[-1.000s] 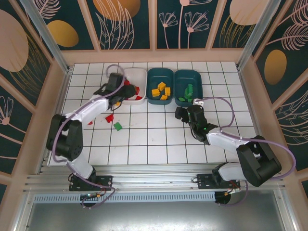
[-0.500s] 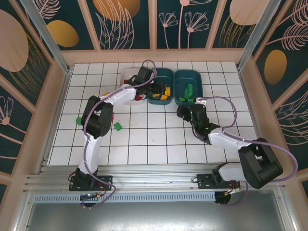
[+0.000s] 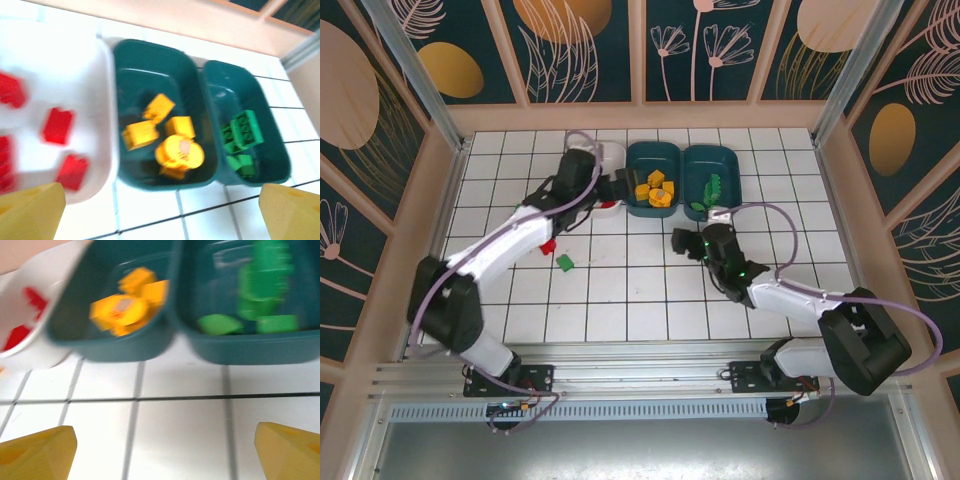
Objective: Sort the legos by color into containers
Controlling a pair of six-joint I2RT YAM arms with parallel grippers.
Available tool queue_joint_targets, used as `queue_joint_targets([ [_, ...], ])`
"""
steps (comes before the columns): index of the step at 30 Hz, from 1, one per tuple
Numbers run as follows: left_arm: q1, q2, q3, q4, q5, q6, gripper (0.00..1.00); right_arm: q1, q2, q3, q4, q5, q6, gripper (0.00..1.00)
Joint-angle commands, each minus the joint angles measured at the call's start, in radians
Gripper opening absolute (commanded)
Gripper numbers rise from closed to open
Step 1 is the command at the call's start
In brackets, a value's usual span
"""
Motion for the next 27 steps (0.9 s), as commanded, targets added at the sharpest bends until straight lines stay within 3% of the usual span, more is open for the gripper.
queue_joint_targets([
  [1,0.020,-0.068,-0.214,-0.058,-0.134,-0.020,0.98,0.099,0.012,0.023,0.107,-0.022,-0.105,0.91],
  [4,0.024,-0.118,-0.327,-0.124,-0.167,-0.065,0.96,0.142,0.075,0.049,0.123,-0.036,-0.119,0.90],
  [9,0.027,-0.164,-0.416,-0.210,-0.190,-0.340,0.94,0.149,0.138,0.075,0.109,-0.009,-0.113,0.89],
  [12,0.035,-0.157,-0.419,-0.221,-0.293,-0.401,0.92,0.153,0.133,0.078,0.097,0.055,-0.098,0.85],
  [20,0.098,0.031,-0.379,-0.194,-0.179,-0.421,0.70,0.141,0.062,0.036,0.107,0.161,-0.100,0.83],
  [27,0.102,0.078,-0.388,-0.160,-0.174,-0.408,0.60,0.120,0.064,0.035,0.098,0.164,-0.081,0.83],
])
